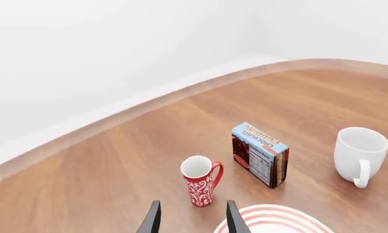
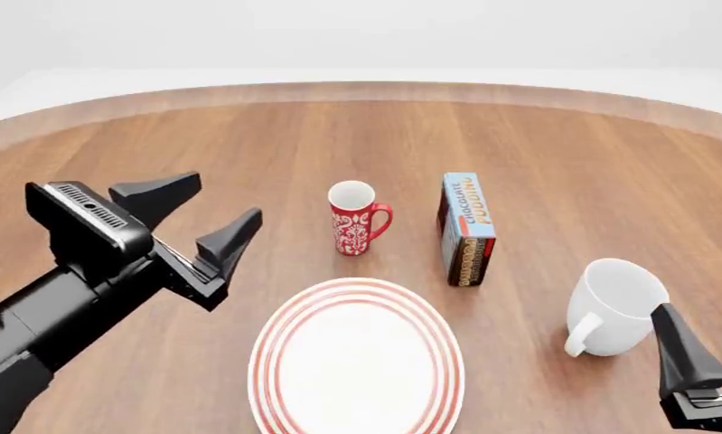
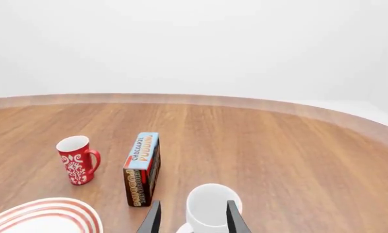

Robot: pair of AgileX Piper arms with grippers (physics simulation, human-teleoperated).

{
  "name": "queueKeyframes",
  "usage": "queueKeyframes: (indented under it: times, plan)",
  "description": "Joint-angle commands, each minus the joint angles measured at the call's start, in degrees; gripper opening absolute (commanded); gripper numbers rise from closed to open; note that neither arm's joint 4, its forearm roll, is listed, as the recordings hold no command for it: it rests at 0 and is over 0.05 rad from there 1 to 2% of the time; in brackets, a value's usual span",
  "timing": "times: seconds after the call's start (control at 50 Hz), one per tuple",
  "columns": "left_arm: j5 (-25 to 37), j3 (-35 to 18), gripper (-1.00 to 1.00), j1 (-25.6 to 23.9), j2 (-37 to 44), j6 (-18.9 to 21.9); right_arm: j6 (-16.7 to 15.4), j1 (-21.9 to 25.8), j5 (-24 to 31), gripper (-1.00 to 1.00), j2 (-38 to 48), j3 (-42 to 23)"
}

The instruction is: Pick up the white mug and put it on the plate, and put the chocolate pudding to the right of the plate.

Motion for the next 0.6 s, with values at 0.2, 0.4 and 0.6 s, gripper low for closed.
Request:
queueKeyframes:
  times: [0.2,0.4,0.6]
  plan:
    - [-1.7,-4.2,1.00,-5.7,7.6,-0.1,-0.1,0.2,0.0,1.00,0.0,0.0]
    - [-2.5,-6.6,1.00,-8.0,11.8,-0.3,-0.1,0.3,0.0,1.00,-0.2,0.0]
    - [-2.4,-8.6,1.00,-9.5,14.2,-0.4,-0.2,0.4,0.1,1.00,-0.2,0.0]
